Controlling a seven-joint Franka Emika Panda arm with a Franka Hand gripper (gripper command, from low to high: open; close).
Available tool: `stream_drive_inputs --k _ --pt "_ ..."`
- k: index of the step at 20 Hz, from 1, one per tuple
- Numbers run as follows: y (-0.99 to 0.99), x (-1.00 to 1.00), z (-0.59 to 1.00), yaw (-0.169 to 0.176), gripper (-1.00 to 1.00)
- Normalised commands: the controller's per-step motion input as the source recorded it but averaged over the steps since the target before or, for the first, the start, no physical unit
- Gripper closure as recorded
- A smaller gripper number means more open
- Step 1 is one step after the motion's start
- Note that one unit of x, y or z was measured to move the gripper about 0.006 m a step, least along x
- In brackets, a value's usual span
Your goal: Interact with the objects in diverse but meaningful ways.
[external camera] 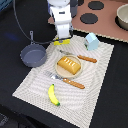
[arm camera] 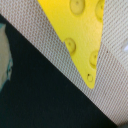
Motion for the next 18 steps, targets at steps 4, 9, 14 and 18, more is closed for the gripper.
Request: stream_drive_inputs --k 4,9,14,18 --pt "0.27 0.00 -0.20 0.013 -1.00" --pt "0.29 0.00 -0.23 0.020 -1.00" --pt "0.25 0.00 -0.21 0.026 1.00" --pt "0.18 -0.01 -0.23 0.029 1.00"
